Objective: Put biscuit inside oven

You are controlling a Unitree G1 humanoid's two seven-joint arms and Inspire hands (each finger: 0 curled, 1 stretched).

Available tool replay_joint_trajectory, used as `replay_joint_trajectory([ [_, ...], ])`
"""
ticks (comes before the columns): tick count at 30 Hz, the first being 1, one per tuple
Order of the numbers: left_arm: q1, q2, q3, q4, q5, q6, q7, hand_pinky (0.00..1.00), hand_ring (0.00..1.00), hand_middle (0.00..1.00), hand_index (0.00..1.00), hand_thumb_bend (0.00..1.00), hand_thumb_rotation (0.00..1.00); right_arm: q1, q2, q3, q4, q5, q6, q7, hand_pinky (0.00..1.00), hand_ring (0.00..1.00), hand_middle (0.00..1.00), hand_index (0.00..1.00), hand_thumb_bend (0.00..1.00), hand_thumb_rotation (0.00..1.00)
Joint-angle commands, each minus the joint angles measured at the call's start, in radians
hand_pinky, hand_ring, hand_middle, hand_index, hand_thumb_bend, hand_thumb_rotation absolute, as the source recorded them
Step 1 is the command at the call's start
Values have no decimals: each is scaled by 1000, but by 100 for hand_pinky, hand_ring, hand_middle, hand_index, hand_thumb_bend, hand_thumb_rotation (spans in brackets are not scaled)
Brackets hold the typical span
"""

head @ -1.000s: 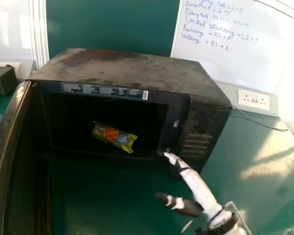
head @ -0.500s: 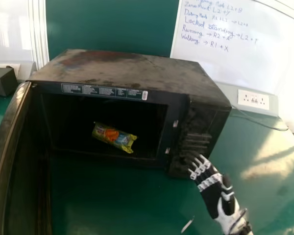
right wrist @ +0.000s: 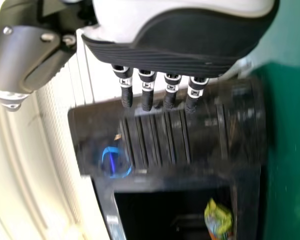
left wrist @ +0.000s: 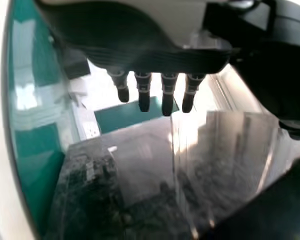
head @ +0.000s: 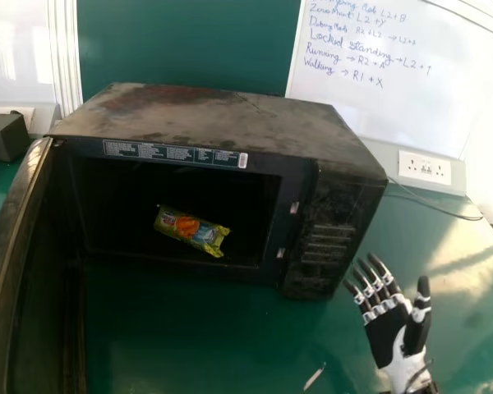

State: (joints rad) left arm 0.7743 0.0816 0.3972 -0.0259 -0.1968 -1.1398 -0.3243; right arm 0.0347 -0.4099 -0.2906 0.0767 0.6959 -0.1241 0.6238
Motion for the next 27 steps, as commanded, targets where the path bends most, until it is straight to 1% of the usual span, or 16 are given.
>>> replay_joint_trajectory([
  [1,-1,9,0,17,34,-40,3,100,100,100,100,98,99,13,-7,-32,-22,24,59,-7,100,100,100,100,100,95],
  [4,-21,26,1,54,56,-94,5,100,100,100,100,98,100,22,-12,-63,-42,28,127,-19,100,100,100,100,100,95],
  [6,-39,28,23,68,98,-126,12,100,100,100,100,97,100,28,-10,-80,-55,28,165,-32,100,100,100,100,97,96],
  [8,-42,29,41,51,144,-125,19,100,100,100,100,96,100,31,-5,-98,-63,32,203,-51,100,100,100,100,90,97],
  [10,-47,31,63,29,195,-119,28,100,100,100,100,96,98,27,-1,-111,-65,41,242,-66,100,100,100,100,87,99],
  [12,-56,37,75,22,232,-126,34,100,100,100,100,95,98,21,2,-118,-62,38,262,-66,100,100,100,100,90,100],
  [13,-54,42,72,16,243,-123,37,100,100,100,100,94,98,17,3,-120,-59,35,269,-66,100,100,100,100,94,100],
  [16,-45,65,43,-1,251,-104,40,100,100,100,100,94,96,9,10,-124,-57,27,285,-75,100,100,100,100,99,100],
  [22,-58,110,5,-26,268,-78,43,100,100,100,100,95,92,2,12,-128,-58,25,304,-70,100,100,100,100,100,100],
  [27,-92,148,-26,5,268,-86,52,100,100,100,100,94,92,2,18,-129,-63,27,313,-66,100,100,100,100,100,100],
])
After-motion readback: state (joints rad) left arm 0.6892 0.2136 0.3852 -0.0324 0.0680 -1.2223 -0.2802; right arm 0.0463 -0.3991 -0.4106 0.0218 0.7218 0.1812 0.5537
